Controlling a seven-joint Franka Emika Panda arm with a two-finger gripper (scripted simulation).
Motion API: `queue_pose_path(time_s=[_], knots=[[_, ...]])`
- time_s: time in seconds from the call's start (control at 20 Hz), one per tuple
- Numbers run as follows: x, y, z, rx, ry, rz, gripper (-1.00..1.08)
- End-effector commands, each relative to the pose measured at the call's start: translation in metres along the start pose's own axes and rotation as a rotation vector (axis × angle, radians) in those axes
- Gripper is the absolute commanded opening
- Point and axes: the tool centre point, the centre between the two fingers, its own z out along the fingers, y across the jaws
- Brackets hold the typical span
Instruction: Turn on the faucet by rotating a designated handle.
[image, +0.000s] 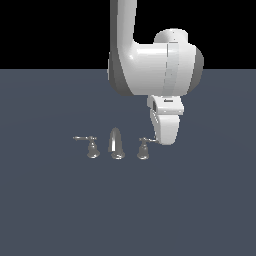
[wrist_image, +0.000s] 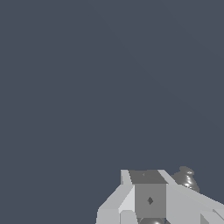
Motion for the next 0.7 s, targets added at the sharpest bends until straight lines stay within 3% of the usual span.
queue_pose_path(time_s=[0.0, 0.55, 0.65], knots=[[-0.001, 0.006, 0.000, -0.002, 0.000, 0.001, -1.00], [-0.005, 0.046, 0.000, -0.008, 0.001, 0.011, -1.00], [0.001, 0.040, 0.001, -0.001, 0.003, 0.020, -1.00]])
